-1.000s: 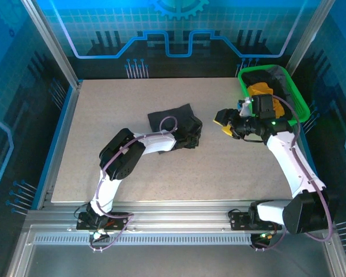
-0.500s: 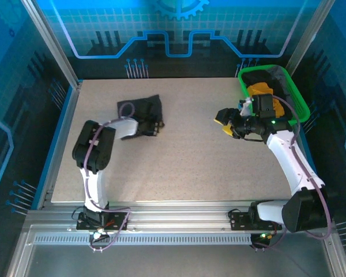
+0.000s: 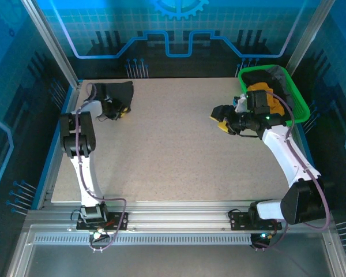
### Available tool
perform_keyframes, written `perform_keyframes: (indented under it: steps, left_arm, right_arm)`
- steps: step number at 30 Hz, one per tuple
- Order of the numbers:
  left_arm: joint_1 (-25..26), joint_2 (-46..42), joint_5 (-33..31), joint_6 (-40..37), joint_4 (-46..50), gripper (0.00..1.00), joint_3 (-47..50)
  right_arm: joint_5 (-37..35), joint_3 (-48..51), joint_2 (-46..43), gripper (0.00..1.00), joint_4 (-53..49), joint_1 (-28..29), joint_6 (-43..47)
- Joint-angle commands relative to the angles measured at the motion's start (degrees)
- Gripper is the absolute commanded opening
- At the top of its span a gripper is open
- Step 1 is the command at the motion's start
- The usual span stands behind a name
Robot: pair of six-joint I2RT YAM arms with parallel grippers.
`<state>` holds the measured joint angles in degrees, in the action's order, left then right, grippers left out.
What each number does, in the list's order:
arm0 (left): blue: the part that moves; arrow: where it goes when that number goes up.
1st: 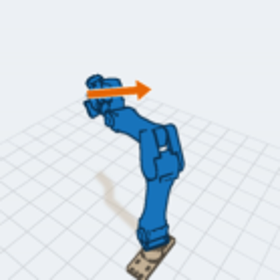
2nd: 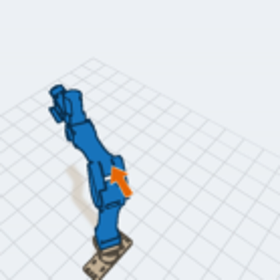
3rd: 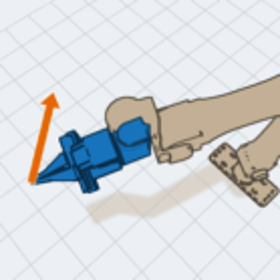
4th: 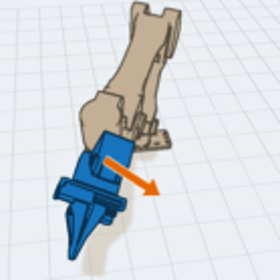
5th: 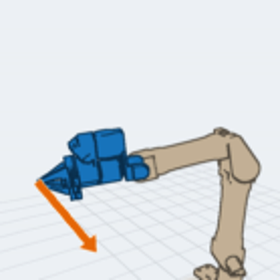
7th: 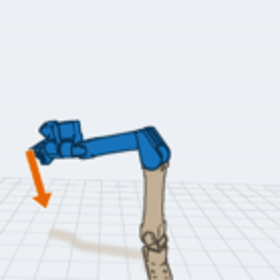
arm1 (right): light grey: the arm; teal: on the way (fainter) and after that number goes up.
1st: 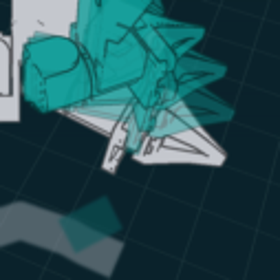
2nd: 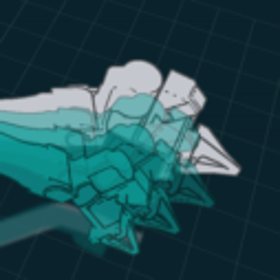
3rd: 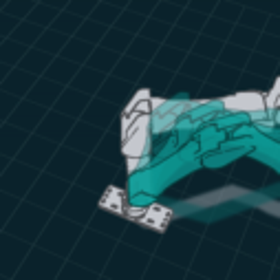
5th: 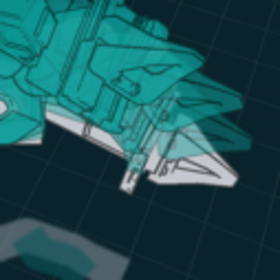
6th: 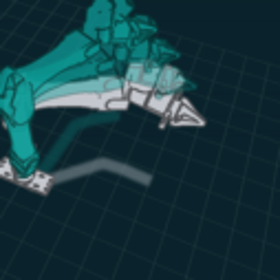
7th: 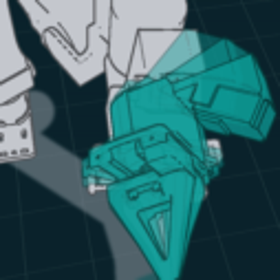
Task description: Fold and stack the t-shirts
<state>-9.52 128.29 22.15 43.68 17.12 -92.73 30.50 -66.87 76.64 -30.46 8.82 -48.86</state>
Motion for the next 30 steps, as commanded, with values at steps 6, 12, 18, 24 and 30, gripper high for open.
perform_keyframes:
  steps: [6,12,18,24,30]
  left_arm:
    - [2.05,-6.67,1.96,-1.58,-1.23,0.48,3.51]
    - [7.91,-24.27,-4.36,4.01,-0.97,0.99,11.77]
    - [11.85,-42.56,-19.03,7.30,-3.02,0.99,19.75]
    - [16.04,-57.11,-39.95,3.22,10.00,0.99,23.54]
    - [19.27,-78.82,-57.83,-12.82,5.48,0.99,45.52]
  right_arm:
    - [-0.37,-1.33,-1.57,0.69,9.84,3.00,-2.16]
    - [-5.06,-3.74,-2.96,1.00,10.79,3.54,-3.84]
    - [-10.36,-7.51,-3.01,1.00,6.90,2.52,-4.48]
    - [-20.22,-12.48,-4.61,1.00,-3.58,2.87,5.73]
    - [-43.56,1.96,-12.11,1.00,1.55,5.06,19.47]
